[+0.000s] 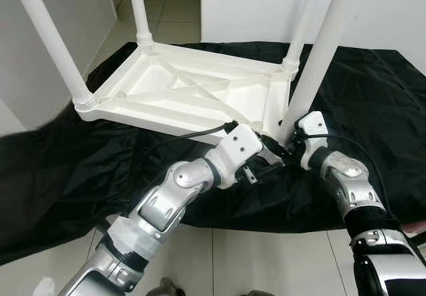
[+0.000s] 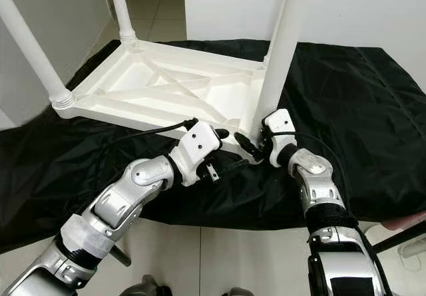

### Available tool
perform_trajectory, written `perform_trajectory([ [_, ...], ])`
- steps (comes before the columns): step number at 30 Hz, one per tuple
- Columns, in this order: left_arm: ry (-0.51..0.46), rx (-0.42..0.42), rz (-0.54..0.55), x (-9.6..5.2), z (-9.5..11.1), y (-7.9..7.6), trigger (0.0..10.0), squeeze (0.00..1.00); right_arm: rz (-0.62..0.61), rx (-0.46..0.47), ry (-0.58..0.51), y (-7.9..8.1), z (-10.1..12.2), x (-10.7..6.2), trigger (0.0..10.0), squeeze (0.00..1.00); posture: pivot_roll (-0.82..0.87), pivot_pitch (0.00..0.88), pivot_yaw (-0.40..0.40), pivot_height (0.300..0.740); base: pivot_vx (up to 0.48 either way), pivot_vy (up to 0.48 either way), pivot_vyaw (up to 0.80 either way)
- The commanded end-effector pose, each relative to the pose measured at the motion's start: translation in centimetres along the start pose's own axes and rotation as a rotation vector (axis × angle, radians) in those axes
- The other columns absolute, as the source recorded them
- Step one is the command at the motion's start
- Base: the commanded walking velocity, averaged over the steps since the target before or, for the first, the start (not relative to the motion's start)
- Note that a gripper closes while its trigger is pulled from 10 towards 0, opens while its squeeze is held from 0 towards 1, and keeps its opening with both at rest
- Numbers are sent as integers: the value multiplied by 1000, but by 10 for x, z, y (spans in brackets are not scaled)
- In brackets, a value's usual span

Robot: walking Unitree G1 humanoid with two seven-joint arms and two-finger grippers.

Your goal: Building children table

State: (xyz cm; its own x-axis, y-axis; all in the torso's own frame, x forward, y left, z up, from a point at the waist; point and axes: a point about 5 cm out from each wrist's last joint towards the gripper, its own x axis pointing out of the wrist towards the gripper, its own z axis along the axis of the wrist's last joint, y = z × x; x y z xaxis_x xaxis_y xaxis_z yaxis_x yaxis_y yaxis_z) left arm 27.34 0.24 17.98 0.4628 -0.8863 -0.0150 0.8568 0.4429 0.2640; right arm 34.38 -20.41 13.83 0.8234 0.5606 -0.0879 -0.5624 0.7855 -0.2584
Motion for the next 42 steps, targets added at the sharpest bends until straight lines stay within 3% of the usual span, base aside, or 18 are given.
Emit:
perform_trajectory([
  [1,20,6,-38,0,-3,0,10000,0,20,8,20,0,-5,0,0,0,-54,0,34,740,0,0,0],
  [10,19,3,-38,0,-3,0,10000,0,32,55,27,3,-13,-2,0,0,-53,0,35,740,0,0,0],
  [11,19,2,-38,0,-3,0,10000,0,20,62,22,3,-14,-2,10000,0,-54,0,32,740,0,0,0],
  [17,20,-1,-38,-1,-3,0,10000,0,-22,114,-8,2,-14,-1,10000,0,-55,0,27,740,0,0,0],
  [18,20,-2,-38,-1,-4,-1,10000,0,-75,136,-16,3,-13,1,10000,0,-51,0,20,740,0,0,0],
  [24,21,-2,-38,-2,-5,-2,10000,0,-143,142,11,2,-14,3,10000,0,-49,0,15,740,0,0,0],
  [29,34,-7,-33,-7,-8,-4,10000,0,-333,221,27,25,-12,10,10000,0,-38,0,10,740,0,0,0],
  [32,35,-7,-34,-8,-8,-4,10000,0,-347,234,33,27,-13,10,10000,0,-38,0,10,740,0,0,0],
  [35,42,-10,-36,-9,-10,-4,10000,0,-507,256,49,42,-14,7,10000,0,-39,0,14,740,0,0,0],
  [40,44,-8,-37,-10,-10,-4,10000,0,-615,265,53,50,-12,4,10000,0,-39,0,14,740,0,0,0],
  [41,43,1,-35,-9,-9,-2,10000,0,-723,309,59,61,-7,1,10000,0,-39,0,14,740,0,0,0],
  [42,43,1,-35,-9,-9,-2,10000,0,-723,309,59,61,-7,1,10000,0,-39,0,14,740,0,0,0],
])
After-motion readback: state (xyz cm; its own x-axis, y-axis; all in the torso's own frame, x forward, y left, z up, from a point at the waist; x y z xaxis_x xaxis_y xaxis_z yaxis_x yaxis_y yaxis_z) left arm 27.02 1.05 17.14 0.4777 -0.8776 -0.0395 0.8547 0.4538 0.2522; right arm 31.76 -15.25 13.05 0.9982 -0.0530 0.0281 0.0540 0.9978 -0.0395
